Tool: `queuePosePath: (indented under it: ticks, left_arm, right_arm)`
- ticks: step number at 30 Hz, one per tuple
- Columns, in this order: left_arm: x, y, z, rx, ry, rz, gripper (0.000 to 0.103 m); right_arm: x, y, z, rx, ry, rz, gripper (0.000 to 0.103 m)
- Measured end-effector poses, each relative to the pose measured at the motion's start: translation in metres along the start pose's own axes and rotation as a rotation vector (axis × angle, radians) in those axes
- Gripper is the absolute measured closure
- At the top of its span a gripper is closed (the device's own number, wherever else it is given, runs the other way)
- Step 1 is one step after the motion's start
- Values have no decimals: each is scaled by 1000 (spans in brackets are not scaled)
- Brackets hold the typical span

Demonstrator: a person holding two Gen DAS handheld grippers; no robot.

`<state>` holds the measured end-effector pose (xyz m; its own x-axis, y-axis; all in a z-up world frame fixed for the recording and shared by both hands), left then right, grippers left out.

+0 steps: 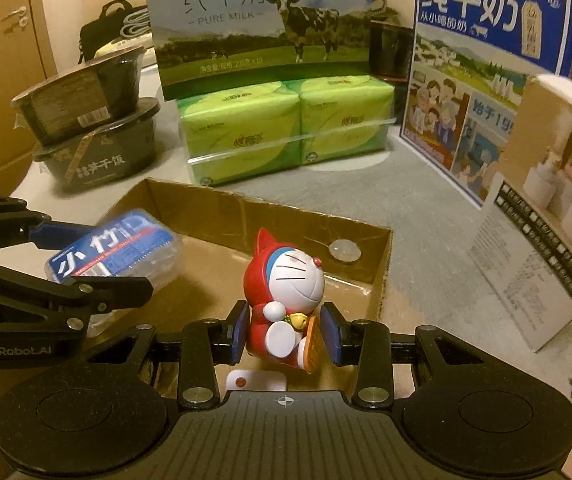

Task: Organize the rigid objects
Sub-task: 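Lower both items into the tray and open both tools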

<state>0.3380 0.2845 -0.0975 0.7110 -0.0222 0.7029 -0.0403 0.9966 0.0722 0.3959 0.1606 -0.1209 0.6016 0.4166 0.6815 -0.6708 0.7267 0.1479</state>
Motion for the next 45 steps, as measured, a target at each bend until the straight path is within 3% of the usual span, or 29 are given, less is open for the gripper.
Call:
queuePosePath:
  ticks: [9, 18, 45]
  left_arm:
    - [-5, 4, 15, 4, -4, 13, 43]
    - [-14, -8, 51, 4, -15, 34, 43]
    - [-79, -102, 188, -46, -56, 93, 43]
  right_arm:
    - [-2, 1, 11, 2, -26, 10, 62]
    - [-15, 7, 51, -6, -45, -20, 62]
    - [-118, 28, 217, -42, -95, -156, 62]
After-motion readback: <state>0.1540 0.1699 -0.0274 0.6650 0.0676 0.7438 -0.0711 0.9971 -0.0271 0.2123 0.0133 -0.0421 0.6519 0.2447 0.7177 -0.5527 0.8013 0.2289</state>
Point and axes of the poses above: each gripper's, at about its wrist camera, not at the fingertips, and z roughly against the way its jaws point, y to its left, x to its top, the point moved 6 cm from there along -z, roughly the way its jaws point, and after that the axes turned 2 degrees about x, right-handed, at the moved point
